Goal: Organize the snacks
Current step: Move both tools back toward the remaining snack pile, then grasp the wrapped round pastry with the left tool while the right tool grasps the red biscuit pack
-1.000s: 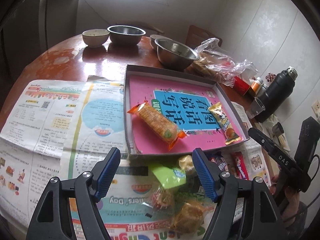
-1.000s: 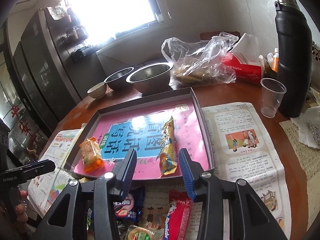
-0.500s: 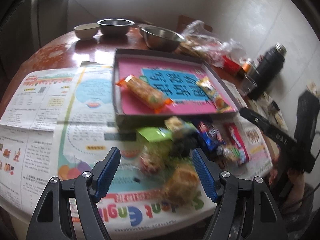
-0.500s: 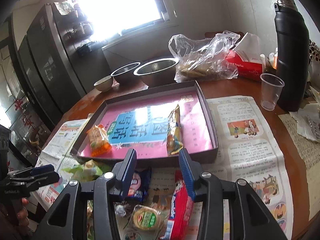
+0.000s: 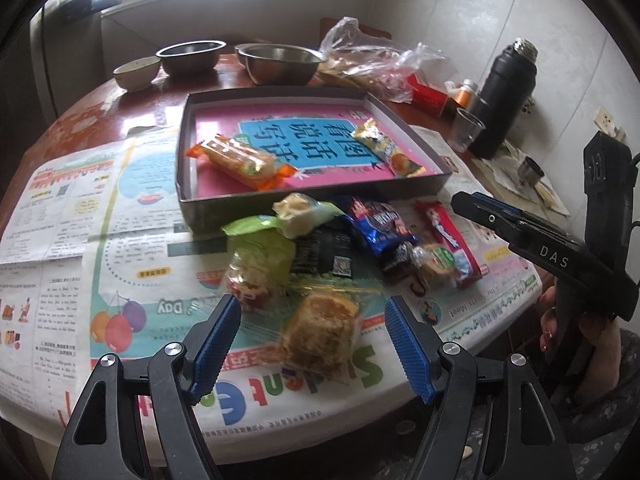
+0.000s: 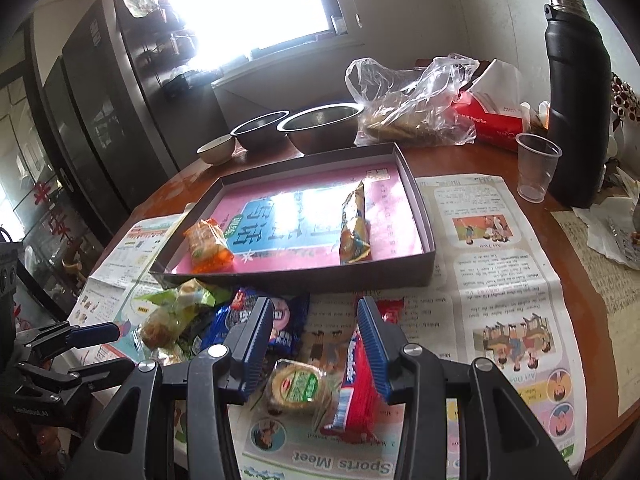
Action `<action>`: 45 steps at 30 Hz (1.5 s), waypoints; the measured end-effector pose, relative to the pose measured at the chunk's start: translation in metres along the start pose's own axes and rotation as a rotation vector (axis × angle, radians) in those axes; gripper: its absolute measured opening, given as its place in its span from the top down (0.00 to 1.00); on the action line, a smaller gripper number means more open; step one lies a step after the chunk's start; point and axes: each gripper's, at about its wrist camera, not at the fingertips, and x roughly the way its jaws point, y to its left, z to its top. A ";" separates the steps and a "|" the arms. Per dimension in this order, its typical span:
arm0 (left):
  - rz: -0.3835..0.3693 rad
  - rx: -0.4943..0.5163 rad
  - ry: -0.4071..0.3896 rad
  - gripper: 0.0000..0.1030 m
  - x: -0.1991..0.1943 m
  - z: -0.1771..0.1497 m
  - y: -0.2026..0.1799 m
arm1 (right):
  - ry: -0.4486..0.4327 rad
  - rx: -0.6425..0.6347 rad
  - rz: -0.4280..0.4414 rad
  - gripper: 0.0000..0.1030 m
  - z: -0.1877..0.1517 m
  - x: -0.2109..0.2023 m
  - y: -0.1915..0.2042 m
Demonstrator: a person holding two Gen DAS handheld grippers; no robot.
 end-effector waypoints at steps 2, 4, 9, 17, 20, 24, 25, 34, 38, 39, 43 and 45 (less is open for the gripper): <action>-0.004 0.007 0.005 0.26 0.002 -0.002 -0.003 | 0.003 0.001 -0.004 0.57 -0.002 -0.001 -0.002; -0.008 0.012 0.008 0.26 0.004 -0.004 -0.006 | 0.008 0.005 -0.010 0.57 -0.005 -0.002 -0.005; -0.017 0.020 0.024 0.26 0.013 -0.009 -0.010 | 0.027 0.025 -0.032 0.57 -0.011 0.000 -0.016; -0.027 0.031 0.030 0.26 0.019 -0.011 -0.014 | 0.103 0.019 -0.070 0.57 -0.023 0.018 -0.022; -0.029 0.030 0.033 0.30 0.022 -0.011 -0.014 | 0.108 0.000 -0.085 0.57 -0.026 0.022 -0.020; -0.023 0.032 0.036 0.34 0.025 -0.011 -0.013 | 0.096 -0.024 -0.088 0.57 -0.028 0.022 -0.019; -0.024 0.034 0.039 0.36 0.026 -0.012 -0.014 | 0.093 -0.030 -0.089 0.57 -0.028 0.022 -0.019; -0.012 0.052 0.069 0.39 0.033 -0.015 -0.018 | 0.083 -0.023 -0.121 0.57 -0.026 0.022 -0.028; -0.005 0.042 0.094 0.42 0.040 -0.017 -0.019 | 0.115 -0.002 -0.118 0.57 -0.028 0.028 -0.034; -0.005 0.041 0.099 0.42 0.042 -0.018 -0.019 | 0.118 -0.001 -0.115 0.57 -0.029 0.029 -0.035; 0.002 0.050 0.101 0.45 0.046 -0.019 -0.024 | 0.108 -0.030 -0.129 0.57 -0.030 0.030 -0.032; 0.009 0.048 0.095 0.46 0.046 -0.018 -0.026 | 0.101 -0.054 -0.139 0.61 -0.031 0.031 -0.030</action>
